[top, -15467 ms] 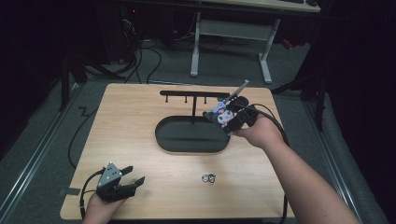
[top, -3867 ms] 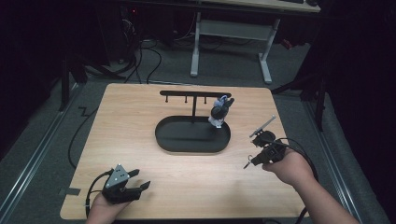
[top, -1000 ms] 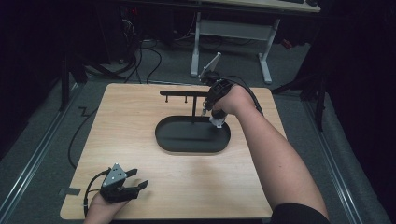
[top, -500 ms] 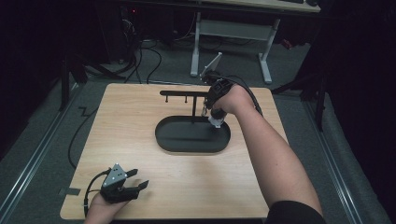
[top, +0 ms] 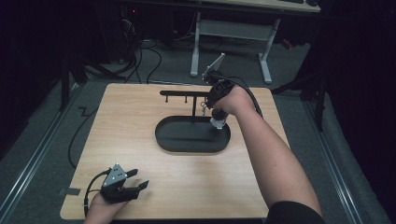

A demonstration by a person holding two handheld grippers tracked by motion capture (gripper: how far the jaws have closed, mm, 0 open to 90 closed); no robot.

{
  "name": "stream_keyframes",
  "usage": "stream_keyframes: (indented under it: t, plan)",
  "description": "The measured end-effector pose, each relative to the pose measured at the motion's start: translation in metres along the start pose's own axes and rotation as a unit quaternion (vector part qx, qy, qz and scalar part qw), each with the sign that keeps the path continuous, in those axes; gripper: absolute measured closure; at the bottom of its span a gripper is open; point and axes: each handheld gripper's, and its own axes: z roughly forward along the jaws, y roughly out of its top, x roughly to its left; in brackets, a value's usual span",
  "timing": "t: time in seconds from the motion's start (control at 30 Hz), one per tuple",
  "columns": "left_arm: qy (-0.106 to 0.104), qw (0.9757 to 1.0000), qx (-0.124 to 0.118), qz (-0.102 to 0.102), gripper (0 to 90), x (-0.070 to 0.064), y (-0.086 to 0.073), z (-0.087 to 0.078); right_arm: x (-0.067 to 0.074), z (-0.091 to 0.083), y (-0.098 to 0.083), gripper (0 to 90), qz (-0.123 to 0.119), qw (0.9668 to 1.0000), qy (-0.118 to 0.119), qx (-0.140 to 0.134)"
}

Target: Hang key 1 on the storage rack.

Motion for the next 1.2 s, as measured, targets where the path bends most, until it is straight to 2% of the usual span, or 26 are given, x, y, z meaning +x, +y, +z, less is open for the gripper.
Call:
stream_keyframes:
  t: [0.33, 0.47, 0.57, 0.8, 0.97, 1.03, 1.13, 1.2]
  plan:
    - [-0.001, 1.0000, 0.002, 0.000, 35.5, 0.000, 0.000, 0.000, 0.002, 0.000, -0.004, 79.6, 0.002, 0.9999, 0.006, -0.011]
    - [-0.001, 1.0000, 0.002, -0.001, 35.5, 0.000, 0.000, 0.000, 0.002, 0.001, -0.004, 77.3, 0.009, 0.9999, 0.003, -0.013]
    - [-0.002, 1.0000, 0.003, -0.001, 35.5, 0.000, 0.000, 0.001, 0.001, 0.002, -0.004, 75.1, 0.005, 0.9999, 0.004, -0.015]
    - [-0.001, 1.0000, 0.003, 0.000, 35.5, 0.001, 0.000, 0.001, 0.003, 0.004, -0.005, 56.1, 0.008, 0.9997, 0.010, -0.020]
    - [-0.002, 1.0000, 0.003, 0.000, 35.5, 0.000, 0.000, 0.001, 0.004, 0.002, -0.009, 50.8, 0.008, 0.9994, 0.012, -0.032]
    - [-0.003, 1.0000, 0.004, 0.001, 35.5, 0.001, 0.000, 0.001, 0.004, -0.001, -0.016, 42.8, 0.016, 0.9986, 0.019, -0.047]
    - [-0.004, 1.0000, 0.006, 0.001, 35.5, 0.001, 0.000, 0.002, 0.006, -0.002, -0.023, 39.1, 0.018, 0.9983, 0.014, -0.054]
    - [-0.005, 1.0000, 0.005, 0.001, 35.4, 0.000, 0.000, 0.003, 0.010, -0.002, -0.039, 34.5, 0.016, 0.9971, 0.021, -0.071]
